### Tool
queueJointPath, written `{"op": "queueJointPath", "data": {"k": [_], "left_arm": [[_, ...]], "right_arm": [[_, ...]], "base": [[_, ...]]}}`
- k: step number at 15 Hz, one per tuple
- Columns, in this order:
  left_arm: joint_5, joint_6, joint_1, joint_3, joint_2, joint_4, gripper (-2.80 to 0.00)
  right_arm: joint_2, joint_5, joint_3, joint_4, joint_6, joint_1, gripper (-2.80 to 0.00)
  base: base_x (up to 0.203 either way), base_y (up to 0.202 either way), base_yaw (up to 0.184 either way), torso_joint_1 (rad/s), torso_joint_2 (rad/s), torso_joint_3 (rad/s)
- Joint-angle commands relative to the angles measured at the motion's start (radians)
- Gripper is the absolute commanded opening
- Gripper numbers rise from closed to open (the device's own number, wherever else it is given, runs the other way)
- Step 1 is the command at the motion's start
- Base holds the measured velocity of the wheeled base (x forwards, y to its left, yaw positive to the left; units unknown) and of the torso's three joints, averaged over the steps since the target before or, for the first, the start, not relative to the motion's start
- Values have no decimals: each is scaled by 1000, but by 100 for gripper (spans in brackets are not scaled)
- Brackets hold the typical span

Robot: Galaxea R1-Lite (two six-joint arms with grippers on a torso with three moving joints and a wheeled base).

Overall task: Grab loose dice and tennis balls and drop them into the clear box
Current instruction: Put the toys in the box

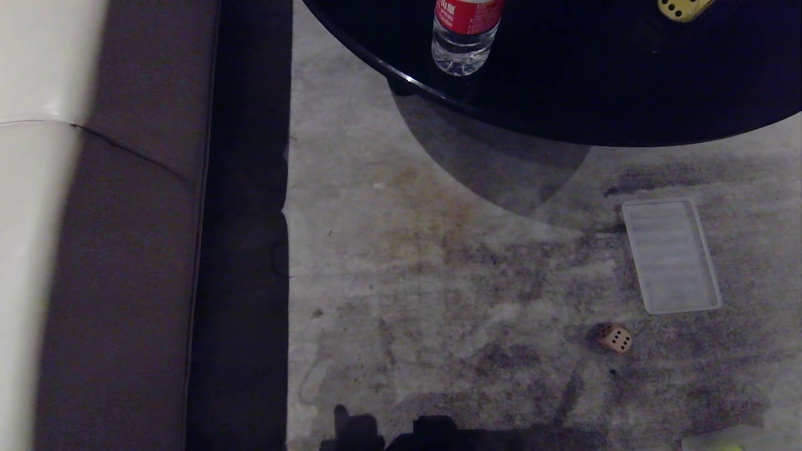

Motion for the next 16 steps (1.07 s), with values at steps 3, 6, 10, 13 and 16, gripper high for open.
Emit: {"op": "queueJointPath", "data": {"k": [3,6,10,13,16], "left_arm": [[0,2,0,1,1,0,-280],[0,4,0,2,1,0,-280],[-1,5,0,2,1,0,-280],[0,5,0,2,1,0,-280],[-1,5,0,2,1,0,-280]], "right_arm": [[3,0,0,1,0,0,-280],[3,0,0,1,-4,0,-280],[3,0,0,1,-4,0,-280],[3,0,0,1,-6,0,-280],[3,-1,0,2,-4,0,-280]], "base": [[0,0,0,1,1,206],[0,0,0,3,4,199],[0,0,0,2,5,203],[0,0,0,1,2,203],[0,0,0,0,1,201]]}}
